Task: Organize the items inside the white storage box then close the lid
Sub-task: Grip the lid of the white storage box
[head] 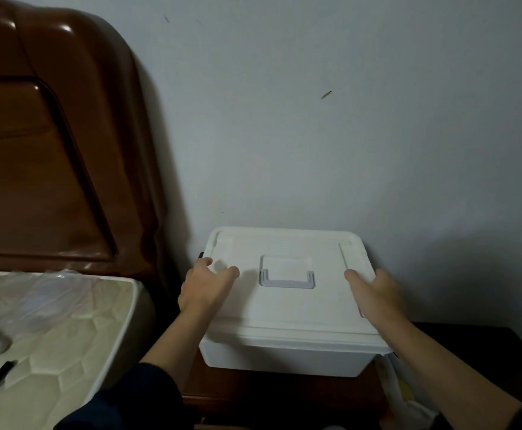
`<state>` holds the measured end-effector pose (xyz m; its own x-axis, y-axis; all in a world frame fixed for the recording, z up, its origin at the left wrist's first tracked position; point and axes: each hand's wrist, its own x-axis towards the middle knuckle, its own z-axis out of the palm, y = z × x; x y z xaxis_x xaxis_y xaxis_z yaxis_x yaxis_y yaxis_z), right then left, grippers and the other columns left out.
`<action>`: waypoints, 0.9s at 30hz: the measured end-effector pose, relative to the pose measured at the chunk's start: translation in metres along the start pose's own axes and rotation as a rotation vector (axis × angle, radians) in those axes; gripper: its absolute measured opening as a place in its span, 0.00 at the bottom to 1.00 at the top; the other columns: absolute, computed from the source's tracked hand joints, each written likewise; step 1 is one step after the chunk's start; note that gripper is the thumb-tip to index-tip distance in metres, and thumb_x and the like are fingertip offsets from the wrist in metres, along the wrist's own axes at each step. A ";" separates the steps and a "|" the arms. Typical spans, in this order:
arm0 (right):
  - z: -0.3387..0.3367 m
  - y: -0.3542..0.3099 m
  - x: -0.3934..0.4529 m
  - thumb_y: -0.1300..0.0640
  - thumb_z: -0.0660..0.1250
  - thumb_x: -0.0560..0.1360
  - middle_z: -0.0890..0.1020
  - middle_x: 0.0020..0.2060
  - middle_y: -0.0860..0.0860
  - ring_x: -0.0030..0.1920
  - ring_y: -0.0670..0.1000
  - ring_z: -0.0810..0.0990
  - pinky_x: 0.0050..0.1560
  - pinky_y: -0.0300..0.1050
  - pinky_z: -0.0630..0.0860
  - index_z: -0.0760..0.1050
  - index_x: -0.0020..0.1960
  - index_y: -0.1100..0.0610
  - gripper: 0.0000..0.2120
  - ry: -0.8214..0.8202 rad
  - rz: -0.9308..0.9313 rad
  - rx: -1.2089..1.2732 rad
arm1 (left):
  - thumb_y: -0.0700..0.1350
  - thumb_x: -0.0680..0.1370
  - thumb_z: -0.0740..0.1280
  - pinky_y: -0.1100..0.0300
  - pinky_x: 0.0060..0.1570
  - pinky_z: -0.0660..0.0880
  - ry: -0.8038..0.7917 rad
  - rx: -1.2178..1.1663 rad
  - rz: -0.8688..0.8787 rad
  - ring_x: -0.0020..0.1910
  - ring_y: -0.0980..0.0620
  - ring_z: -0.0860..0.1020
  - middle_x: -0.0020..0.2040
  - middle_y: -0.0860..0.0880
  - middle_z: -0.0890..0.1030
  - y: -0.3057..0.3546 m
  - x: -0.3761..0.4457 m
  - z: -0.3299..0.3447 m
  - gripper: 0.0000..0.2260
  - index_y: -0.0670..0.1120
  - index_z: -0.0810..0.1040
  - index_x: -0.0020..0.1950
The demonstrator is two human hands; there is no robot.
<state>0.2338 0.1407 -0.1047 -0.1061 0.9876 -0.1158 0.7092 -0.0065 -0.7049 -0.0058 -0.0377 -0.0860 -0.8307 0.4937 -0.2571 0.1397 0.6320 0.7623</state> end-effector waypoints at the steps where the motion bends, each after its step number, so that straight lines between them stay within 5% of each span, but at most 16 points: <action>1: -0.001 -0.001 0.000 0.39 0.67 0.75 0.83 0.46 0.55 0.46 0.60 0.83 0.50 0.56 0.83 0.76 0.54 0.59 0.23 -0.002 0.002 0.001 | 0.63 0.66 0.65 0.43 0.64 0.77 -0.004 -0.007 -0.001 0.65 0.41 0.77 0.72 0.45 0.75 0.001 0.000 -0.002 0.41 0.51 0.67 0.78; 9: -0.034 -0.030 -0.006 0.41 0.68 0.77 0.83 0.45 0.55 0.42 0.59 0.83 0.40 0.47 0.76 0.78 0.57 0.59 0.21 0.021 -0.044 0.065 | 0.61 0.63 0.69 0.49 0.55 0.80 0.020 -0.152 0.073 0.54 0.45 0.80 0.66 0.45 0.78 0.022 -0.011 -0.031 0.43 0.50 0.68 0.77; 13: -0.084 -0.081 -0.014 0.43 0.68 0.77 0.84 0.45 0.52 0.36 0.52 0.81 0.32 0.42 0.73 0.79 0.59 0.57 0.20 0.105 -0.168 0.166 | 0.48 0.70 0.79 0.48 0.60 0.80 0.137 -0.413 0.193 0.61 0.44 0.81 0.69 0.44 0.79 0.053 -0.017 -0.074 0.39 0.46 0.68 0.79; 16: -0.110 -0.119 -0.023 0.44 0.70 0.76 0.84 0.57 0.57 0.54 0.61 0.84 0.54 0.55 0.82 0.78 0.64 0.58 0.22 0.146 -0.263 0.302 | 0.35 0.73 0.79 0.47 0.62 0.80 0.201 -0.687 0.239 0.62 0.44 0.83 0.64 0.47 0.83 0.068 -0.029 -0.121 0.37 0.44 0.68 0.79; 19: -0.103 -0.146 -0.036 0.42 0.71 0.74 0.80 0.65 0.57 0.63 0.62 0.80 0.65 0.59 0.78 0.75 0.69 0.57 0.28 0.086 -0.348 0.374 | 0.38 0.72 0.80 0.43 0.53 0.85 0.057 -0.781 0.257 0.55 0.41 0.87 0.59 0.45 0.86 0.063 -0.057 -0.167 0.32 0.45 0.75 0.75; 23: -0.059 -0.177 -0.070 0.35 0.72 0.73 0.64 0.80 0.58 0.79 0.61 0.63 0.77 0.62 0.66 0.58 0.83 0.55 0.47 -0.098 -0.404 0.360 | 0.43 0.70 0.81 0.48 0.42 0.85 -0.081 -0.776 0.268 0.49 0.41 0.89 0.55 0.41 0.88 0.032 -0.107 -0.223 0.22 0.42 0.83 0.63; 27: -0.007 -0.222 -0.137 0.28 0.69 0.74 0.60 0.83 0.52 0.81 0.57 0.63 0.78 0.63 0.66 0.51 0.85 0.47 0.50 -0.449 -0.552 0.435 | 0.41 0.74 0.80 0.49 0.42 0.85 0.178 -0.768 0.326 0.50 0.42 0.88 0.53 0.43 0.89 -0.006 -0.157 -0.281 0.16 0.44 0.84 0.61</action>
<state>0.0959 0.0082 0.0722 -0.6924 0.7110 0.1225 0.1514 0.3092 -0.9389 -0.0276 -0.2871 0.1171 -0.8937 0.4389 0.0929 0.0355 -0.1372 0.9899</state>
